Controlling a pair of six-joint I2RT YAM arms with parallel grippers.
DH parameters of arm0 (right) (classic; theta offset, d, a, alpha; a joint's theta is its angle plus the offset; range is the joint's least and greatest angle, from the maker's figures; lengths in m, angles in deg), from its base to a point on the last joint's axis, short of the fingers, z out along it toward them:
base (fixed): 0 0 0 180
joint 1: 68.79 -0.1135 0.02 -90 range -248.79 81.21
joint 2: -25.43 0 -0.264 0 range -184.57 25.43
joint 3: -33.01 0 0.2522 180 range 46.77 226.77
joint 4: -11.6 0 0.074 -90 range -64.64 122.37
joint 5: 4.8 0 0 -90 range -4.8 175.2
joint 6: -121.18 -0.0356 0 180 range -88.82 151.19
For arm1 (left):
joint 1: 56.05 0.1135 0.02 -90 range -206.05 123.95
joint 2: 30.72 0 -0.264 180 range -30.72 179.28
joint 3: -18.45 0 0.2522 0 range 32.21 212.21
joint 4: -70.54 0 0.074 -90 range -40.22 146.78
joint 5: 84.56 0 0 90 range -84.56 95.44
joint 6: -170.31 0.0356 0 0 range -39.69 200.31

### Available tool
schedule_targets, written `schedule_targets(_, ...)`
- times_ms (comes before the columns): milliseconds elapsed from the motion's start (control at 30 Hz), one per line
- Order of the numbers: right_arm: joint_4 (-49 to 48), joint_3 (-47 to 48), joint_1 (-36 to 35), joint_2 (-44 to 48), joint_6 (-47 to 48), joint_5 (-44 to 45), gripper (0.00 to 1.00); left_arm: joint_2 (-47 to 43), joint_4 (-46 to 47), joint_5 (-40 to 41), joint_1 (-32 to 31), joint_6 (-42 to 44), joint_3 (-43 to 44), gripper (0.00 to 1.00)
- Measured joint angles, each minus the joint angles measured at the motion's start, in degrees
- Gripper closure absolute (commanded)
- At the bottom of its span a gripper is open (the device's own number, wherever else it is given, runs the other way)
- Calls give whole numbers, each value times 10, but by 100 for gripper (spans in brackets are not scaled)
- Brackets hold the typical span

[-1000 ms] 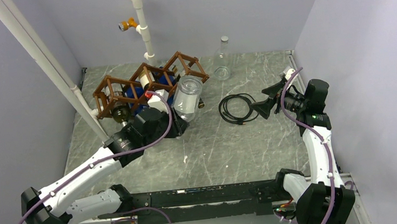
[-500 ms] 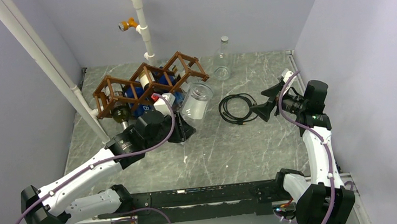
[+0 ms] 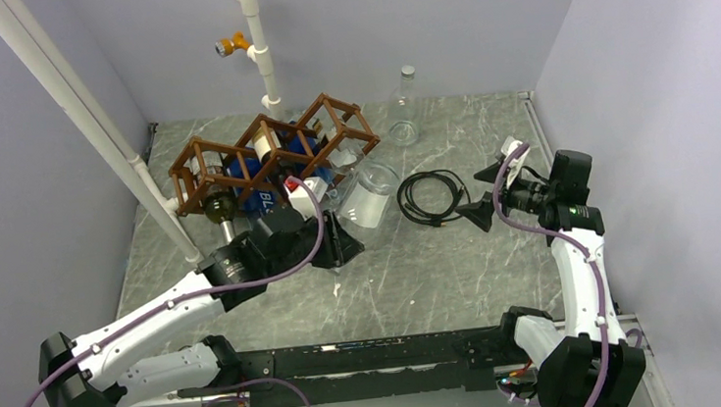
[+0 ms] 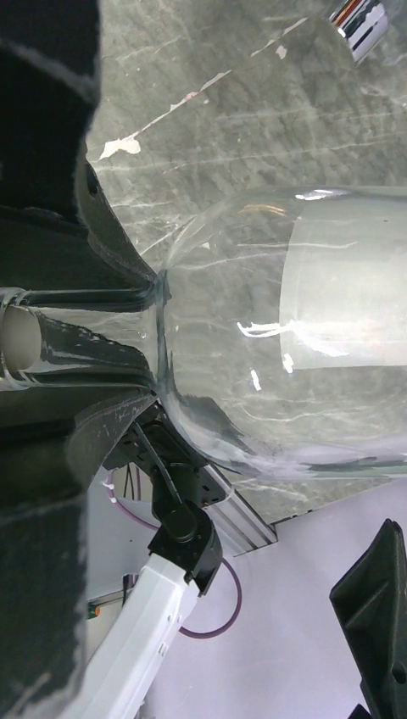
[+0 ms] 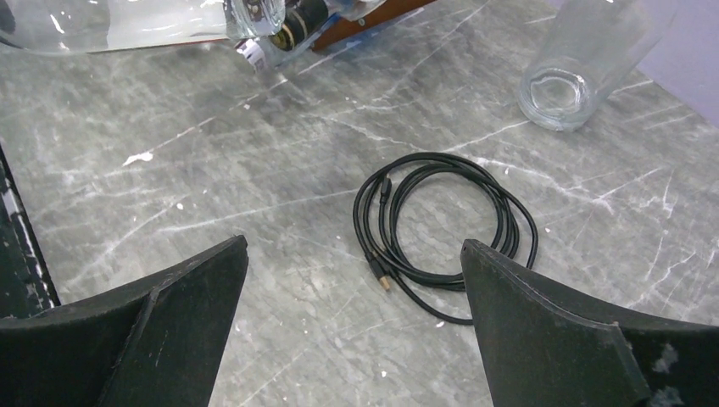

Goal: Take the wine bottle off the wine rack
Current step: Pick up the wine bottle from the wine rack.

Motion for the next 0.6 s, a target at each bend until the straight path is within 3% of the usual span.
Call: schedule_targets(600, 140, 0, 0, 0, 197, 0, 1, 60, -5, -56, -25, -7, -3, 100)
